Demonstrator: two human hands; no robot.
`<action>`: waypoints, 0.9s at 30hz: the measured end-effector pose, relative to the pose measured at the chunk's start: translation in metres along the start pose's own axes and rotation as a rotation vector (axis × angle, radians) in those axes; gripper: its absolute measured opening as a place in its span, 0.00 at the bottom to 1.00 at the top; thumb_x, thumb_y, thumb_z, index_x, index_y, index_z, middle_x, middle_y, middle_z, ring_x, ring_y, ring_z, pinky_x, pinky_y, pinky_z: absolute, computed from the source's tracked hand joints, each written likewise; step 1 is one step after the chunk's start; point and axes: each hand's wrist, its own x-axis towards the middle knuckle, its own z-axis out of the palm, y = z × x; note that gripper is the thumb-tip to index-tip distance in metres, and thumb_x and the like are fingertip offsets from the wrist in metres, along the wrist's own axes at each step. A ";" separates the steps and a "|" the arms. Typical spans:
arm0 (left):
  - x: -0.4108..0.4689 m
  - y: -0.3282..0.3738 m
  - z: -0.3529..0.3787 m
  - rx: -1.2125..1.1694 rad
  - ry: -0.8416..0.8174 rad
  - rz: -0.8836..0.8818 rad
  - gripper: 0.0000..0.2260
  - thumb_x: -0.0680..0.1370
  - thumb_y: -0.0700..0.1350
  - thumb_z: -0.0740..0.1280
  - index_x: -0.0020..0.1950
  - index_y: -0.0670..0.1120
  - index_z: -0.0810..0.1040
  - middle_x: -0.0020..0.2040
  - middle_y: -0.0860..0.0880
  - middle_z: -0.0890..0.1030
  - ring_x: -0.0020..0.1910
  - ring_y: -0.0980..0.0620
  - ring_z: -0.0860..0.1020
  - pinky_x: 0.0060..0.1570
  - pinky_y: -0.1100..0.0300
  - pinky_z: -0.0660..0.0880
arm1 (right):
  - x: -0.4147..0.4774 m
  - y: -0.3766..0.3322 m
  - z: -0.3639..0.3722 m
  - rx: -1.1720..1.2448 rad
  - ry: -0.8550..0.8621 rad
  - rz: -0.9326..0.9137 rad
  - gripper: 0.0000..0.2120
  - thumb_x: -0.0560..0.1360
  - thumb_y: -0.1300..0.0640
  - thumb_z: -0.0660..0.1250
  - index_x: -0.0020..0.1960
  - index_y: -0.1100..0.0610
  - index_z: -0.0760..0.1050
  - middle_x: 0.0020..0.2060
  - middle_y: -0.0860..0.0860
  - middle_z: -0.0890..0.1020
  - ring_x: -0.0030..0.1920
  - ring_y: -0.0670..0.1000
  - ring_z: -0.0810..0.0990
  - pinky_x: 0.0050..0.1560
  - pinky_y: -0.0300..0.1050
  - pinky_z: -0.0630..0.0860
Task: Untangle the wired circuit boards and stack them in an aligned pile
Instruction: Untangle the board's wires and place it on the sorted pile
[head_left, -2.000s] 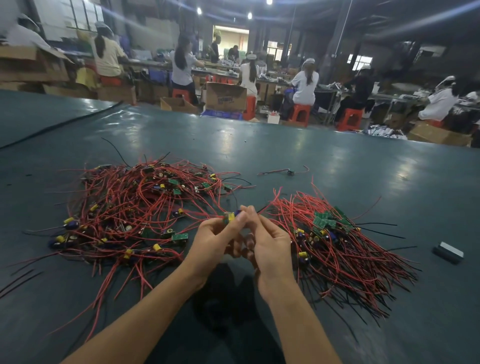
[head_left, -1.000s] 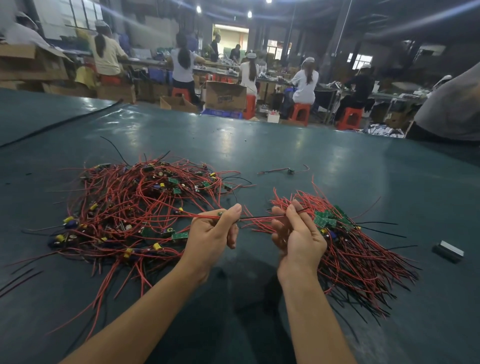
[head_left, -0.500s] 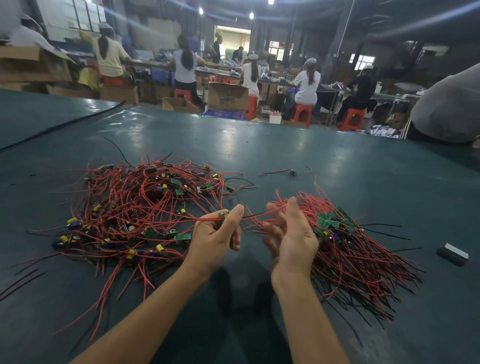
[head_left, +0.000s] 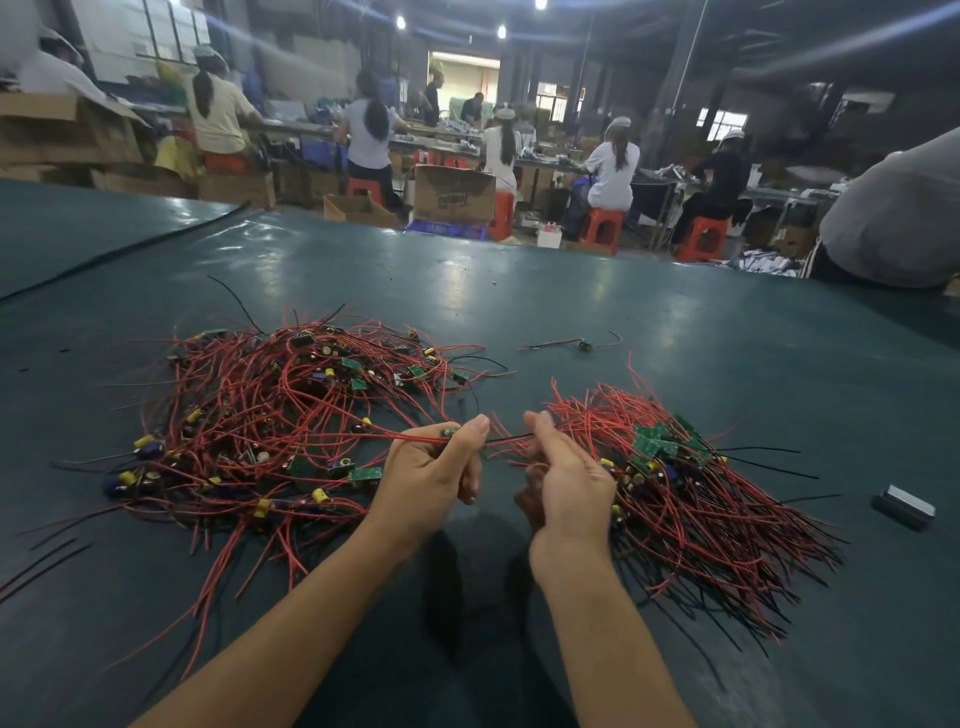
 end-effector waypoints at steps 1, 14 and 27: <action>0.000 0.002 -0.001 -0.007 0.004 0.002 0.23 0.78 0.51 0.66 0.25 0.43 0.72 0.23 0.46 0.72 0.24 0.51 0.71 0.31 0.62 0.72 | 0.006 -0.005 -0.005 0.021 0.058 0.011 0.10 0.74 0.54 0.74 0.34 0.50 0.86 0.24 0.43 0.75 0.24 0.43 0.67 0.23 0.35 0.66; 0.000 0.004 0.000 -0.103 -0.010 -0.016 0.23 0.78 0.53 0.67 0.25 0.43 0.73 0.23 0.48 0.71 0.23 0.52 0.70 0.30 0.63 0.71 | -0.001 0.002 -0.004 -0.060 -0.256 0.068 0.24 0.63 0.33 0.71 0.41 0.54 0.84 0.25 0.44 0.71 0.22 0.43 0.64 0.23 0.35 0.59; -0.001 0.006 -0.009 0.248 -0.067 -0.059 0.26 0.77 0.62 0.63 0.30 0.43 0.79 0.27 0.47 0.80 0.27 0.53 0.77 0.30 0.64 0.71 | 0.014 -0.015 -0.019 0.170 0.171 0.049 0.18 0.81 0.48 0.64 0.36 0.57 0.75 0.24 0.47 0.75 0.18 0.43 0.65 0.18 0.34 0.60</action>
